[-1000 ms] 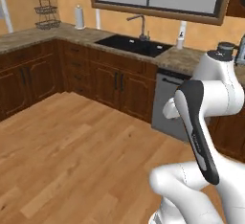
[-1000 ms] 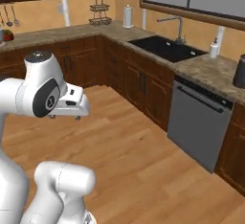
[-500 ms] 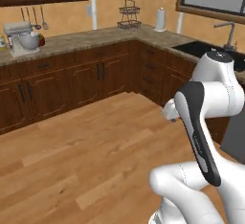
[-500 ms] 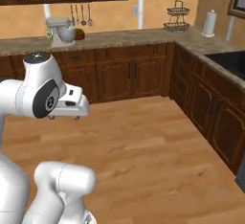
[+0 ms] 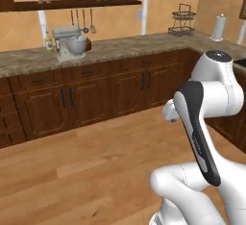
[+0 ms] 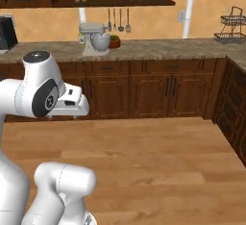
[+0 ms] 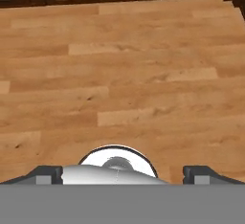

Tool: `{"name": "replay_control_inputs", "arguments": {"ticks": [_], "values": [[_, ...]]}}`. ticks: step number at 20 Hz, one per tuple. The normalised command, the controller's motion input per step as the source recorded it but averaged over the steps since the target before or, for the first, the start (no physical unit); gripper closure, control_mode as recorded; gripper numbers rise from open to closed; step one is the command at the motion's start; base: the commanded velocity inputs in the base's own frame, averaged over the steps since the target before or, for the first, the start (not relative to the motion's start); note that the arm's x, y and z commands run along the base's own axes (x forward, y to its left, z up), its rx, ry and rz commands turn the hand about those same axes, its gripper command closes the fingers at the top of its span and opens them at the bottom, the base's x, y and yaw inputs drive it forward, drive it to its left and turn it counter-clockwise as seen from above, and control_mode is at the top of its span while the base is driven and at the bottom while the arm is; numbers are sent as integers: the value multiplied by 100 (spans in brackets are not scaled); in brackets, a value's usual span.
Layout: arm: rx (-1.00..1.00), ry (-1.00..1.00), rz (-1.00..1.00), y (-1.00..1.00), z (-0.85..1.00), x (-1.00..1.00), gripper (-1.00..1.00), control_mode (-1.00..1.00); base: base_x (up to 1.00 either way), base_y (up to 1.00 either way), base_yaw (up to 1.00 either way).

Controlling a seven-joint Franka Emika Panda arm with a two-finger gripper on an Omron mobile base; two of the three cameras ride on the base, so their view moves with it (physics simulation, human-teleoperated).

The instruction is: Navigate to the shelves.

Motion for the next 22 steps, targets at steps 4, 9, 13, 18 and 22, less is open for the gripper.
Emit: {"name": "replay_control_inputs", "arguments": {"ticks": [4, 9, 13, 18, 22], "values": [[0, 0, 0, 0, 0, 0, -100, 100, 100, 0, 27], [0, 0, 0, 0, 0, 0, -100, 100, 100, -1, 25], [0, 0, 0, 0, 0, 0, -100, 100, 100, -10, 23], [0, 0, 0, 0, 0, 0, -100, 100, 100, -19, 21], [0, 0, 0, 0, 0, 0, -100, 100, 100, -24, 21]]}}
